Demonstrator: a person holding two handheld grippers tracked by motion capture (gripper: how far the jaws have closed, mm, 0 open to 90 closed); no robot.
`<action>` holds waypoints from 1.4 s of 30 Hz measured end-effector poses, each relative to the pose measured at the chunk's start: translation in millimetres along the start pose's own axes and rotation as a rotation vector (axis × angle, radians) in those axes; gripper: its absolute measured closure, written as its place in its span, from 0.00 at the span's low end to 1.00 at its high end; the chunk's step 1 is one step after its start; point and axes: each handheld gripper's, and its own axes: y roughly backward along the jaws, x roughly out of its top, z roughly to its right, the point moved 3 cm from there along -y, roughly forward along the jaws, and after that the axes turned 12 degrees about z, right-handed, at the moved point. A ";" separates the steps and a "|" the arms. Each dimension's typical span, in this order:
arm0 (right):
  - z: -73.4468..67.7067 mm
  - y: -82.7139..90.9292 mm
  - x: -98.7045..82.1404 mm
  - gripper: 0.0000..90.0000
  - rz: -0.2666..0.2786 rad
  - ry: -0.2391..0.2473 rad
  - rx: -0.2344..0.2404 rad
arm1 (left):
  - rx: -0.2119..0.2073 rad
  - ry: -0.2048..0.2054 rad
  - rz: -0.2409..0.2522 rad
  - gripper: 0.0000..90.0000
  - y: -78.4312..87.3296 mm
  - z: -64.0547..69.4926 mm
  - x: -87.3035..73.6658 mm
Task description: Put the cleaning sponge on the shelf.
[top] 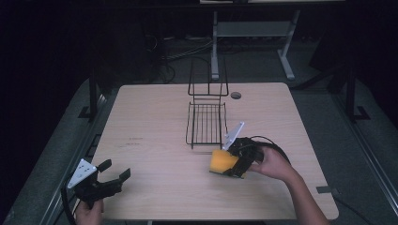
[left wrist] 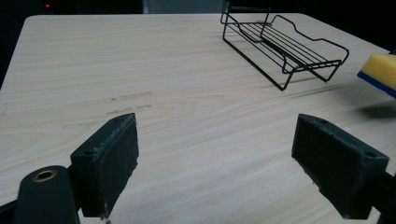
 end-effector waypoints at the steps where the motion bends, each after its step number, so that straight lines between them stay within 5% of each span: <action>1: 1.1 0.2 1.3 0.24 0.002 0.002 0.001 | 0.001 0.000 0.000 0.16 0.1 0.2 -0.2; 27: 22.2 -7.0 47.1 0.24 -0.004 0.047 0.024 | -0.013 0.003 -0.008 0.16 -1.9 1.0 -1.0; 42: 39.4 -17.9 55.1 0.24 -0.033 0.042 0.018 | -0.012 0.000 -0.011 0.16 -2.0 1.6 -1.3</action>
